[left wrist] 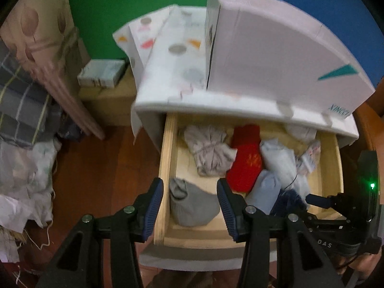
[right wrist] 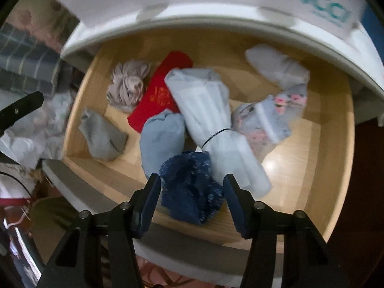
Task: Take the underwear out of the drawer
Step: 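Grasp the navy blue underwear with the right gripper while the left returns to the drawer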
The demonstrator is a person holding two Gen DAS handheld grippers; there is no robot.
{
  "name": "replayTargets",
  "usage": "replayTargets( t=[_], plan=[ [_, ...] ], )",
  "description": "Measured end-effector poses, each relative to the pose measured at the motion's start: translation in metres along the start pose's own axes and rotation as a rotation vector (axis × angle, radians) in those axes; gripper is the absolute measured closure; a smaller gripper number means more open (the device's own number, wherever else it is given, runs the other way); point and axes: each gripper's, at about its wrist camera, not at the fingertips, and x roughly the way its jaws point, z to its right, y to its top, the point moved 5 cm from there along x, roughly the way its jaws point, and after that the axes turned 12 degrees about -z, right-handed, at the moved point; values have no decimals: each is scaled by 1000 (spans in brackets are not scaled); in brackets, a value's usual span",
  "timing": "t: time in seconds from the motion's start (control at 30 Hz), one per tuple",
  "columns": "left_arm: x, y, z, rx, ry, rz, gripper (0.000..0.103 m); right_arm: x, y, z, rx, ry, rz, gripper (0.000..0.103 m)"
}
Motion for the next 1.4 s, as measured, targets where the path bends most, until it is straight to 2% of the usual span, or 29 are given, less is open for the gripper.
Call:
replayTargets(
  t=[0.07, 0.27, 0.43, 0.5, 0.53, 0.67, 0.97, 1.07, 1.3, 1.4],
  plan=[
    [11, -4, -2, -7, -6, -19, 56, 11, 3, -7, -14, -18, -35, 57],
    [34, -10, -4, -34, -20, -66, 56, 39, 7, -14, -20, -43, -130, 56],
    [46, -12, -6, -49, -24, -92, 56, 59, 6, -5, 9, -104, -206, 57],
    [51, -14, -6, -52, -25, -103, 56, 64, 5, 6, 49, -102, -220, 67],
    [52, -14, -6, -52, -25, -107, 56, 66, 4, 11, 62, -107, -230, 69],
    [60, -15, -5, -59, -28, -124, 56, 65, -2, 33, 108, -86, -238, 75],
    [79, -17, 0, -81, -50, -176, 56, 51, -17, 84, 167, -240, -196, 78],
    [91, -19, 4, -87, -46, -208, 56, 49, -23, 95, 204, -190, -196, 79],
    [118, -18, 6, -156, -70, -286, 56, 43, -26, 104, 173, -193, -221, 79],
    [123, -15, 7, -155, -51, -278, 56, 43, -27, 108, 182, -192, -220, 79]
  ],
)
